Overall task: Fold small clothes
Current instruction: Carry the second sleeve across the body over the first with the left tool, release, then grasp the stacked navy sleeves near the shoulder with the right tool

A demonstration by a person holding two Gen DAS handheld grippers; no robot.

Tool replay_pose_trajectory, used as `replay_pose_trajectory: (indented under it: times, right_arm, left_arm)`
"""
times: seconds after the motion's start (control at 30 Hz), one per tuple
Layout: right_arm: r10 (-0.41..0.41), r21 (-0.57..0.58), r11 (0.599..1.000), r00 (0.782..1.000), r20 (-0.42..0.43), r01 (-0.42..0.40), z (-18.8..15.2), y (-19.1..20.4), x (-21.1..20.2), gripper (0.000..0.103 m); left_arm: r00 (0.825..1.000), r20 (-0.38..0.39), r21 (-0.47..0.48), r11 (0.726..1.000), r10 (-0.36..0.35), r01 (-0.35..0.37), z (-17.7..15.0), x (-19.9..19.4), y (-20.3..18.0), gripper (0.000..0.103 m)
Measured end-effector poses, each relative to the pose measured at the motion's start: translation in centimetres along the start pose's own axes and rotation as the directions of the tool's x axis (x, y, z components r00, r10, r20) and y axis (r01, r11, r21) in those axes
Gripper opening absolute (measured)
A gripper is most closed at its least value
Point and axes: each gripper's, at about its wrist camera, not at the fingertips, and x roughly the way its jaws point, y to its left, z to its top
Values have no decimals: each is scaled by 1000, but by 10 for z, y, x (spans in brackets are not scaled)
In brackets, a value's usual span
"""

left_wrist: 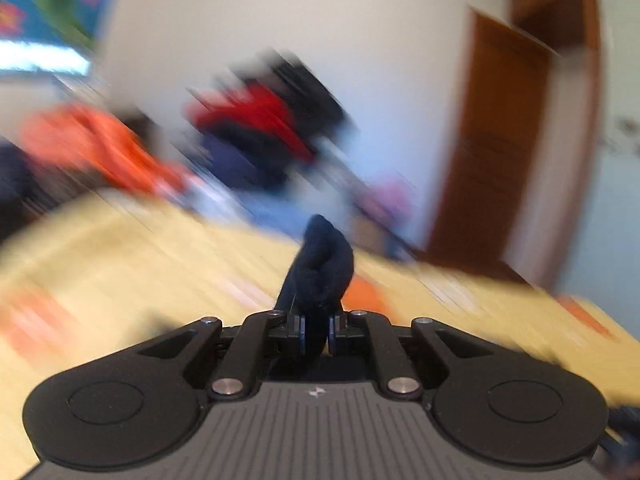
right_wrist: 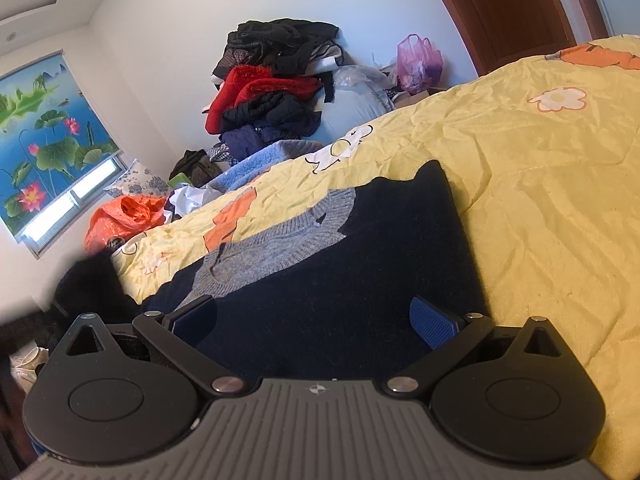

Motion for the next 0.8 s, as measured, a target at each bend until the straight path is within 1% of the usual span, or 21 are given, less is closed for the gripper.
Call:
replay_pose_trajectory:
  times: [0.03, 0.1, 0.17, 0.2, 0.23, 0.27, 0.3, 0.33, 0.37, 0.4, 0.43, 0.47, 0.5, 0.57, 0.63, 0.67, 0.7, 0.73, 0.77, 0.8]
  right_arm:
    - [-1, 0, 1000, 1000, 0, 1, 0, 0, 0, 103]
    - [-4, -4, 1000, 1000, -1, 4, 0, 0, 0, 103]
    - [-7, -10, 1000, 1000, -2, 7, 0, 1, 0, 103]
    - [-8, -11, 1000, 1000, -3, 8, 0, 1, 1, 103]
    - [-6, -10, 1000, 1000, -2, 6, 0, 1, 0, 103]
    - [-2, -4, 1000, 1000, -1, 2, 0, 0, 0, 103]
    - [4, 3, 1000, 1000, 1, -4, 0, -1, -1, 103]
    - [10, 11, 1000, 1000, 3, -10, 0, -3, -1, 103]
    - [15, 19, 1000, 1000, 5, -15, 0, -4, -2, 103]
    - [17, 22, 1000, 1000, 6, -17, 0, -4, -2, 103]
    - [15, 19, 1000, 1000, 5, -15, 0, -3, -2, 103]
    - [9, 11, 1000, 1000, 3, -9, 0, -2, -1, 103]
    - [-1, -2, 1000, 1000, -1, 1, 0, 1, -1, 103]
    - [-41, -57, 998, 999, -25, 40, 0, 10, 3, 103]
    - [-125, -120, 986, 990, -65, 117, 5, 28, 8, 102]
    - [-126, -110, 987, 990, -63, 119, 7, 38, 6, 101]
    - [-77, -82, 994, 996, -54, 73, 9, 46, 4, 101]
    - [-13, -54, 999, 999, -51, 10, 11, 54, 3, 101]
    - [41, -33, 999, 997, -66, -44, 12, 63, 5, 102]
    - [70, -19, 997, 993, -98, -72, 12, 73, 11, 102]
  left_arm:
    - [998, -44, 22, 999, -34, 35, -19, 9, -21, 10]
    - [991, -125, 112, 992, -48, 62, -55, 25, -57, 10]
    - [981, -191, 179, 981, -47, 81, -74, 33, -77, 11]
    - [977, -205, 214, 972, -54, 99, -76, 31, -82, 14]
    - [976, -208, 239, 965, -62, 112, -76, 26, -85, 23]
    - [972, -218, 247, 959, -86, 140, -73, 19, -86, 30]
    - [967, -227, 245, 954, -119, 175, -72, 9, -83, 50]
    - [966, -220, 238, 952, -138, 190, -72, -5, -80, 78]
    - [971, -190, 231, 955, -143, 186, -72, -19, -77, 88]
    - [977, -156, 225, 958, -147, 180, -74, -33, -75, 96]
    - [979, -138, 211, 961, -151, 178, -77, -46, -72, 96]
    - [978, -137, 184, 966, -158, 181, -79, -56, -67, 96]
    - [975, -149, 146, 971, -166, 187, -83, -63, -60, 96]
    - [973, -170, 84, 982, -155, 171, -93, -68, -48, 96]
    - [971, -207, 59, 989, -123, 138, -107, -63, -39, 96]
    - [963, -247, 25, 993, -108, 118, -111, -57, -33, 95]
    - [960, -255, -17, 993, -120, 119, -110, -57, -27, 95]
    - [966, -226, -45, 991, -130, 123, -109, -59, -23, 96]
    - [968, -215, -69, 990, -133, 121, -109, -59, -20, 97]
    - [966, -221, -85, 990, -131, 114, -109, -57, -17, 97]
